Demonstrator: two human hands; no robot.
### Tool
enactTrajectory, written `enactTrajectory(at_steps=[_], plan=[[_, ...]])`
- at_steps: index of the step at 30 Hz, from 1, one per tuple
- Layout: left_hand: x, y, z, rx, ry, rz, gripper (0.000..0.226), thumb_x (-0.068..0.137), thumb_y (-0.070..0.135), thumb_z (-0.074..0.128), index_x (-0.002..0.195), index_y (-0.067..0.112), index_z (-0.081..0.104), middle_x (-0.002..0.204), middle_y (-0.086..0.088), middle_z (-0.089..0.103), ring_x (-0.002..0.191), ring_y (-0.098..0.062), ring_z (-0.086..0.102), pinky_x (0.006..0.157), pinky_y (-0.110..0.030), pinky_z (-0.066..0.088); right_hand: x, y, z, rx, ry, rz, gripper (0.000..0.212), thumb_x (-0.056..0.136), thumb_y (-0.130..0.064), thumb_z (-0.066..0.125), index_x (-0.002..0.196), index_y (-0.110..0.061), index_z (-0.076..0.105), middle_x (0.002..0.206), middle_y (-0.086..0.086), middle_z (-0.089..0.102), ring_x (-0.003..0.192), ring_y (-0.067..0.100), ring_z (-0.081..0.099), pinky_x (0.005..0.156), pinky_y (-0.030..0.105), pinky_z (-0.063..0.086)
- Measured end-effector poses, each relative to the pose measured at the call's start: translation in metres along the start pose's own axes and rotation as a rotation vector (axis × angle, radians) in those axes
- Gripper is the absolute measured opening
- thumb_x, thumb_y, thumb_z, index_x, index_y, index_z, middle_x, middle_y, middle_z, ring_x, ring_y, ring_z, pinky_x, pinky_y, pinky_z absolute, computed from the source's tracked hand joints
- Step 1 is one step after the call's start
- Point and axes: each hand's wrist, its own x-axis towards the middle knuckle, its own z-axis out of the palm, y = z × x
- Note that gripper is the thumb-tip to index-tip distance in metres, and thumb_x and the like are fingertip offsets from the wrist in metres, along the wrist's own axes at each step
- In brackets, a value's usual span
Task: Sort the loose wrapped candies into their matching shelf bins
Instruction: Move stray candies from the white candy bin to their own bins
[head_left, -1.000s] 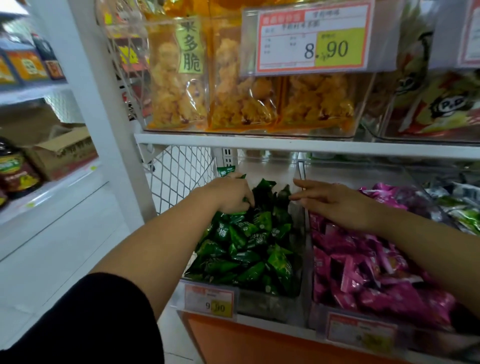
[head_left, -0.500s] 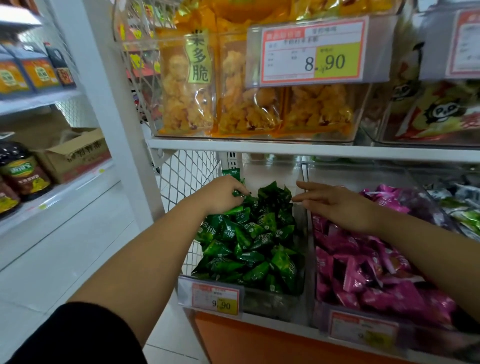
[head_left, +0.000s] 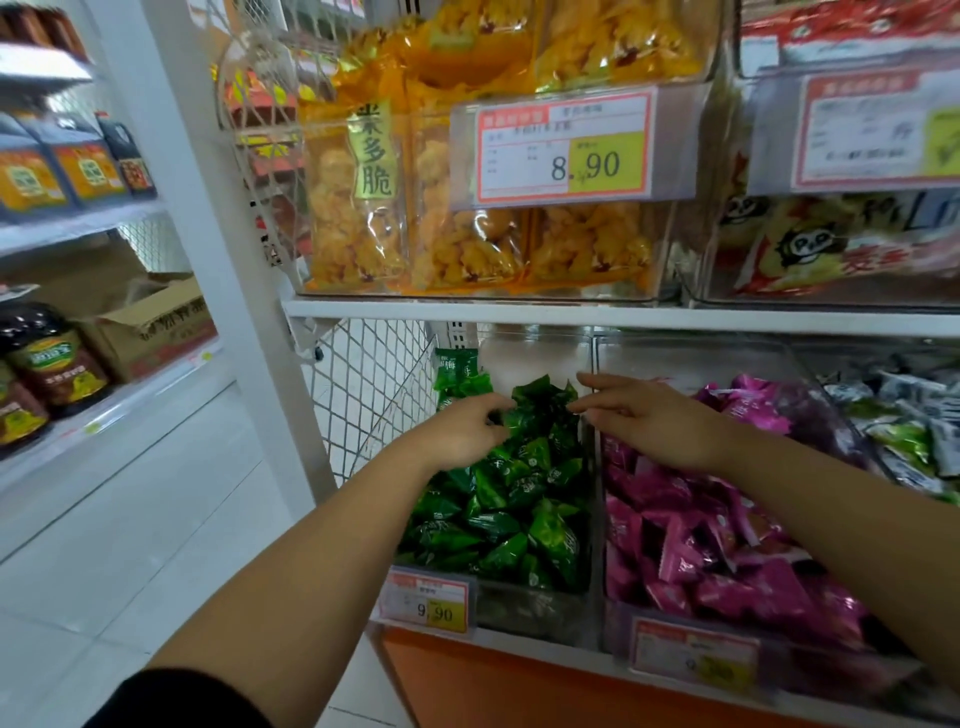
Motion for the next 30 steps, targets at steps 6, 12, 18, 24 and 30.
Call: enactTrajectory(at_steps=[6, 12, 18, 24, 30], plan=[[-0.026, 0.006, -0.005, -0.23, 0.06, 0.163, 0.039, 0.099, 0.016, 0.046, 0.136, 0.029, 0.045, 0.143, 0.001, 0.044, 0.131, -0.009, 0.041, 0.097, -0.017, 0.032, -0.004, -0.004, -0.003, -0.034, -0.001, 0.001, 0.035, 0.099, -0.029, 0.043, 0.132, -0.026, 0.053, 0.156, -0.007, 0.023, 0.142, 0.01, 0.021, 0.107, 0.019, 0.016], [-0.071, -0.018, -0.025, -0.104, 0.355, 0.263, 0.034, 0.1, 0.011, 0.042, 0.128, 0.026, 0.054, 0.132, 0.003, 0.051, 0.11, -0.003, 0.051, 0.08, 0.003, 0.033, 0.002, -0.04, 0.008, -0.277, 0.043, -0.14, 0.041, 0.096, -0.035, 0.05, 0.137, -0.029, 0.047, 0.153, -0.005, 0.031, 0.145, 0.012, 0.015, 0.116, 0.029, 0.011], [-0.088, -0.05, -0.011, -0.147, 0.528, 0.178, 0.039, 0.098, 0.003, 0.04, 0.127, 0.026, 0.054, 0.135, 0.005, 0.044, 0.118, -0.002, 0.041, 0.098, -0.005, 0.027, 0.038, -0.087, 0.066, -0.574, -0.388, -0.267, 0.06, 0.092, -0.059, 0.04, 0.147, -0.043, 0.02, 0.159, -0.008, -0.007, 0.146, 0.019, -0.006, 0.117, 0.055, -0.001], [-0.086, -0.061, -0.008, -0.125, 0.447, 0.157, 0.049, 0.095, -0.004, 0.037, 0.135, 0.023, 0.047, 0.143, 0.005, 0.037, 0.108, 0.003, 0.041, 0.081, 0.006, 0.028, 0.078, -0.066, 0.054, -0.797, -0.388, -0.105, 0.067, 0.088, -0.07, 0.034, 0.147, -0.045, 0.014, 0.159, -0.005, 0.01, 0.145, 0.024, 0.011, 0.115, 0.05, 0.017], [-0.083, -0.061, -0.009, -0.146, 0.455, 0.12, 0.059, 0.091, -0.008, 0.035, 0.135, 0.03, 0.045, 0.142, 0.009, 0.037, 0.11, 0.006, 0.037, 0.105, -0.026, 0.034, 0.083, -0.06, 0.026, -0.686, -0.351, 0.03, 0.07, 0.083, -0.069, 0.047, 0.143, -0.034, 0.035, 0.15, -0.003, 0.036, 0.132, 0.021, 0.039, 0.105, 0.039, 0.035]])
